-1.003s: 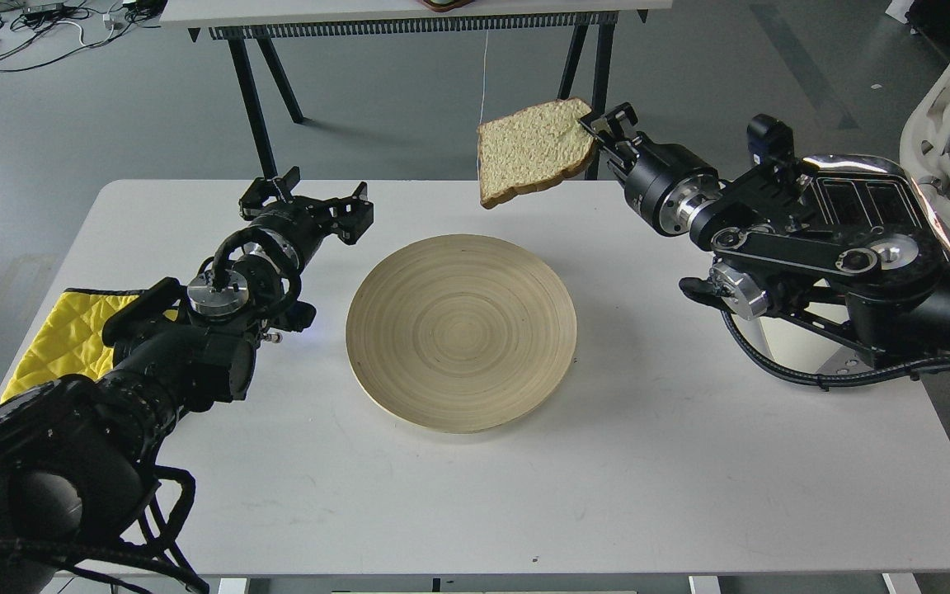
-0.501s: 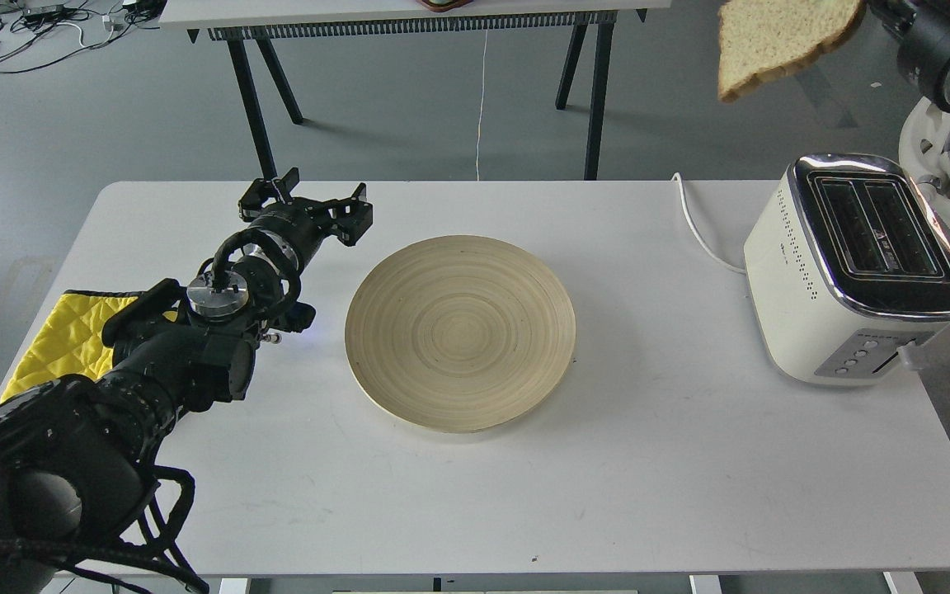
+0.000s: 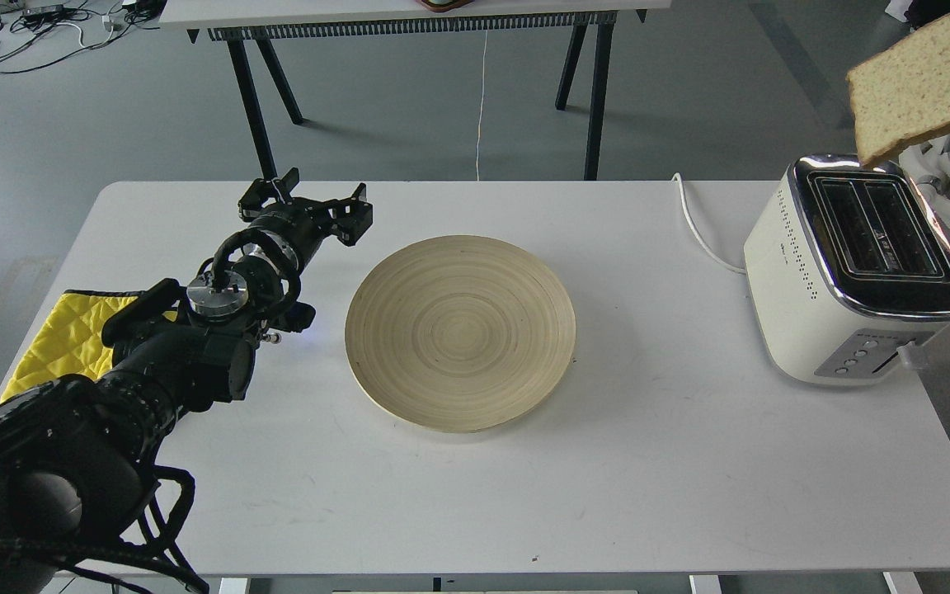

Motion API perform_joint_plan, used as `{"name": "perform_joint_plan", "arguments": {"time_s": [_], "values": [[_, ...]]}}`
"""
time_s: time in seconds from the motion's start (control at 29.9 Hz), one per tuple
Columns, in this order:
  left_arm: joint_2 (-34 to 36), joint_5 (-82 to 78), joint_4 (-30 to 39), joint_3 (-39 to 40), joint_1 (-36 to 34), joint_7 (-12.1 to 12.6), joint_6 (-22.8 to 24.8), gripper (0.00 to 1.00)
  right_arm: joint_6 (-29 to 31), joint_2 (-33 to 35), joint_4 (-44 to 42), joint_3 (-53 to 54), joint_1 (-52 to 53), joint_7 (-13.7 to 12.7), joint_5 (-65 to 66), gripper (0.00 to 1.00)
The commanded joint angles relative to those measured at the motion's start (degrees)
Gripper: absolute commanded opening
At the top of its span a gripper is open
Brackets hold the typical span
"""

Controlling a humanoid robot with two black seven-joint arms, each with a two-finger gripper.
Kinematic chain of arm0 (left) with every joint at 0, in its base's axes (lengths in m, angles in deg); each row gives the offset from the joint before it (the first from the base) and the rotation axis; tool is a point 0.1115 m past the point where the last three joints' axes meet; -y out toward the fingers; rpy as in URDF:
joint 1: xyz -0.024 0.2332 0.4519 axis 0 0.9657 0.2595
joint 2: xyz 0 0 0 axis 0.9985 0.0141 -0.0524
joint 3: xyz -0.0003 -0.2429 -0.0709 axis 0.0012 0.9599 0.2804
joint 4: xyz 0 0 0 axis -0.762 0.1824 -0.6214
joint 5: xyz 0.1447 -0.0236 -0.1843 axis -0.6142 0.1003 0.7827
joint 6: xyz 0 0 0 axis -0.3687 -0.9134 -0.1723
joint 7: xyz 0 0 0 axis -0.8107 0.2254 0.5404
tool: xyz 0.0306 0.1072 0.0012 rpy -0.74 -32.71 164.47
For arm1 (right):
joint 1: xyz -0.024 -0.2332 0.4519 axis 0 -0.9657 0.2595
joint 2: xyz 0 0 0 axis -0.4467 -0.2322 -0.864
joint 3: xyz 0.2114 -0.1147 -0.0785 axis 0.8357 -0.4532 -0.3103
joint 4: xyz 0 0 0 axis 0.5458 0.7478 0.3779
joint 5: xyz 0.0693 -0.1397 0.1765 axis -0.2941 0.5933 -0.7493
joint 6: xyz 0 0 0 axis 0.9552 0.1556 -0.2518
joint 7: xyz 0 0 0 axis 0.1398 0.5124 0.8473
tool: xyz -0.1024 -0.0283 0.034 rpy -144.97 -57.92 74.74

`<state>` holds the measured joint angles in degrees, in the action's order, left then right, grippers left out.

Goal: Put bread in toaster with right arm
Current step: 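Carry the bread up and over to above the toaster slot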

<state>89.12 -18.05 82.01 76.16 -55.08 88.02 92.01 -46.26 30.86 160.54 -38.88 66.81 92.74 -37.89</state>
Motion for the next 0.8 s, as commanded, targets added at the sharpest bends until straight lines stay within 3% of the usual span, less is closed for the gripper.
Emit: {"name": "perform_joint_plan", "arguments": {"time_s": [0.0, 0.77], "values": [[0.0, 0.0, 0.0, 0.0, -0.1, 0.0, 0.0, 1.00, -0.2, 0.1, 0.9, -2.8, 0.3, 0.0, 0.3, 0.00], [0.0, 0.0, 0.0, 0.0, -0.1, 0.0, 0.0, 1.00, -0.3, -1.2, 1.2, -4.8, -5.4, -0.3, 1.5, 0.00]]}}
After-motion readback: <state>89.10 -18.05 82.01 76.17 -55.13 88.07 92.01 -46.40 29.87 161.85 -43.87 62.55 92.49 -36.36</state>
